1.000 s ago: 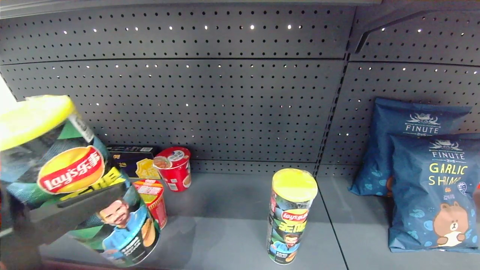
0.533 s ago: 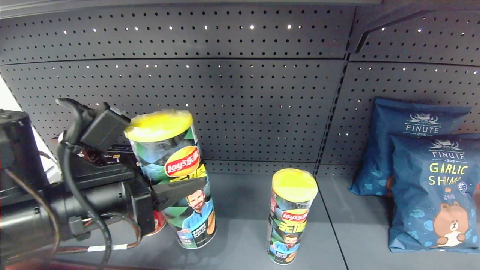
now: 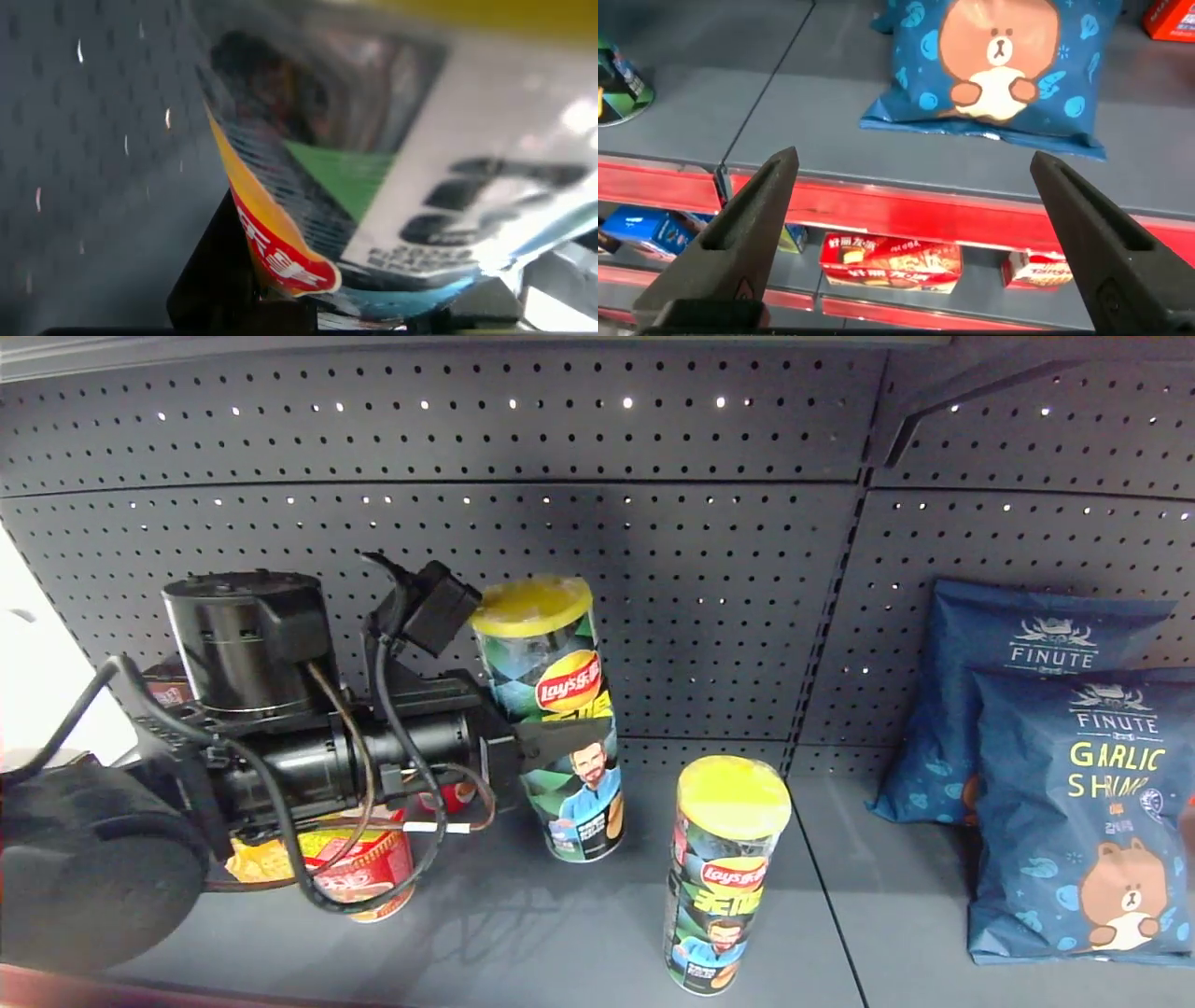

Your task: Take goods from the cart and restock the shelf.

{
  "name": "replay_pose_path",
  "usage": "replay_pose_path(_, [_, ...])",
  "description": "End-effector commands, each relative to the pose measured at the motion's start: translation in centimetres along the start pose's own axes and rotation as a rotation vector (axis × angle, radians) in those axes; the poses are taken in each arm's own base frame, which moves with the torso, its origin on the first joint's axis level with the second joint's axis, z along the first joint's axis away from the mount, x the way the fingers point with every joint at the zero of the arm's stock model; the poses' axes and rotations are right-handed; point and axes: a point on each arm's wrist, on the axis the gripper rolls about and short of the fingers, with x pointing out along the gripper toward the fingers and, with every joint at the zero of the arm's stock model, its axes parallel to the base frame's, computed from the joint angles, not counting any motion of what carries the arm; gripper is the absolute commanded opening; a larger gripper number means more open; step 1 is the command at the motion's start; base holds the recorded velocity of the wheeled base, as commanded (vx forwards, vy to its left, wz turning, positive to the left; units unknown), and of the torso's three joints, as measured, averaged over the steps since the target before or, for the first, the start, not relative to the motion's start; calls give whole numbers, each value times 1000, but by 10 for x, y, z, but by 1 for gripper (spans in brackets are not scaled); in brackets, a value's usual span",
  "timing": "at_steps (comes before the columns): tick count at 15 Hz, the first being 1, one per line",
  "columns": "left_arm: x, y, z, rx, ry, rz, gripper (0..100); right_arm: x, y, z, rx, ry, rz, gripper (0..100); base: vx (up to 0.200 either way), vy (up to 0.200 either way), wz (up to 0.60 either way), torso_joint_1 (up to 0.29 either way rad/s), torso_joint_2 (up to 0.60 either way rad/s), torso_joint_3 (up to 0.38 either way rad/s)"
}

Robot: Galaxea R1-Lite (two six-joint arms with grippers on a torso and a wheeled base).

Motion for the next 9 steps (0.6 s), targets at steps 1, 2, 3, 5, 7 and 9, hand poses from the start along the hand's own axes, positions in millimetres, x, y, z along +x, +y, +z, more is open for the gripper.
replay_pose_path(1, [31, 27, -25, -15, 20, -21, 0, -3, 0, -1, 2, -11, -10, 100, 0, 0, 0, 0, 0, 0])
replay_pose_path(2, [35, 29, -28, -18, 27, -25, 0, -4, 0, -2, 2, -3, -20, 100, 0, 0, 0, 0, 0, 0])
replay_pose_path(3, [41, 32, -32, -10, 36, -28, 0, -5, 0, -2, 4, -7, -34, 100, 0, 0, 0, 0, 0, 0])
replay_pose_path(5, [52, 40, -41, 27, 55, -31, 0, -6, 0, -3, 5, -14, -46, 100, 0, 0, 0, 0, 0, 0])
replay_pose_path(7, [62, 46, -47, 37, 62, -66, 0, -6, 0, -3, 6, -14, -52, 100, 0, 0, 0, 0, 0, 0])
replay_pose_path(9, [70, 52, -48, 48, 57, -68, 0, -6, 0, -3, 6, -16, -52, 100, 0, 0, 0, 0, 0, 0])
